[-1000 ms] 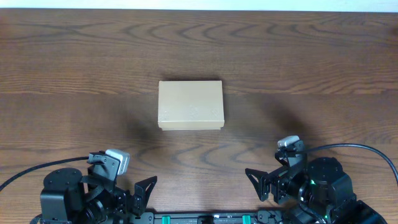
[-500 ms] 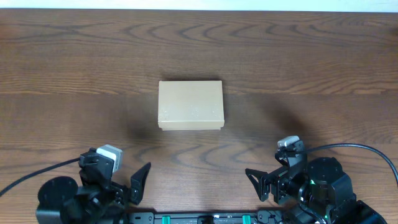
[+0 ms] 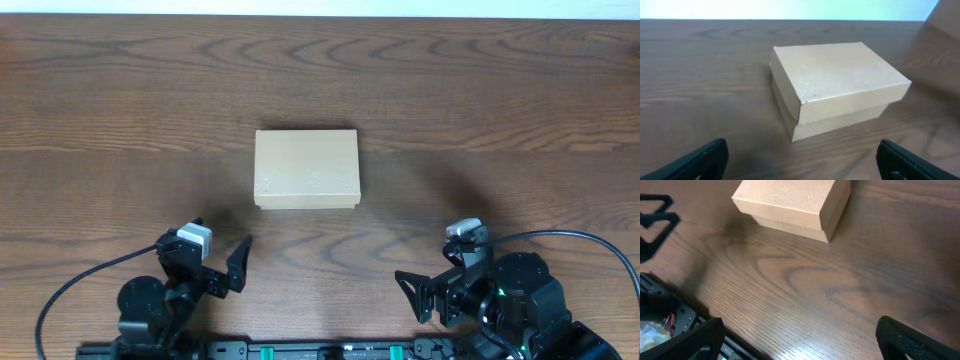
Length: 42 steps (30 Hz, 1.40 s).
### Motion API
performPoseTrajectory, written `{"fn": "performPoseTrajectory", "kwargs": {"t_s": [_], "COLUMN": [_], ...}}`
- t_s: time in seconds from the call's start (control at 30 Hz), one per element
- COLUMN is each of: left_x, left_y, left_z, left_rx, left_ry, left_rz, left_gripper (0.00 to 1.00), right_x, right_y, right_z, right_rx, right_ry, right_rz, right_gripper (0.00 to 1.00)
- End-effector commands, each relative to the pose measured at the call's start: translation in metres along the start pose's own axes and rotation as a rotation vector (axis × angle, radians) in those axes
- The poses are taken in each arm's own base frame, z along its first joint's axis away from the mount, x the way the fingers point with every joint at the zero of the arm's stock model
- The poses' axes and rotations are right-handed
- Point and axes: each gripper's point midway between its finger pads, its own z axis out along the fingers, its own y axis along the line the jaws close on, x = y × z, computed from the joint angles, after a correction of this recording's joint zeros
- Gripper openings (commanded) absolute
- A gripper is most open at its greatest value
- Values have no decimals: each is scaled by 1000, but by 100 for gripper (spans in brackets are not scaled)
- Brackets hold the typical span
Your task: Pack container
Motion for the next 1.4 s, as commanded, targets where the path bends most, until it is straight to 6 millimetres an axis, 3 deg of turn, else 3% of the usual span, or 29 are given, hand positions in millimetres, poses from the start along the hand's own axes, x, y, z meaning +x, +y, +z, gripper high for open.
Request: {"fn": "performPoseTrajectory", "kwargs": {"t_s": [0.0,0.17,0.97,1.17,1.37], "left_x": [4,16,12,12,12], "left_y": [-1,4,4,4,4], "left_z": [6,18,18,18,18], "left_rx": [19,23,23,23,23], "left_ry": [-25,-33,-51,-51,-51], "left_rz": [-25,-23,-11,-12,-11], "left_gripper": [95,95,95,95,95], "right_x": [1,1,1,23,-4], "right_y": [0,0,0,-7,-34], "right_z": [0,0,0,-1,15], "right_rx": [0,-1,0,28,184], "right_ry": [0,0,1,89,-75], "right_rz": [8,8,6,12,-33], "right_gripper": [99,99,99,99,99]}}
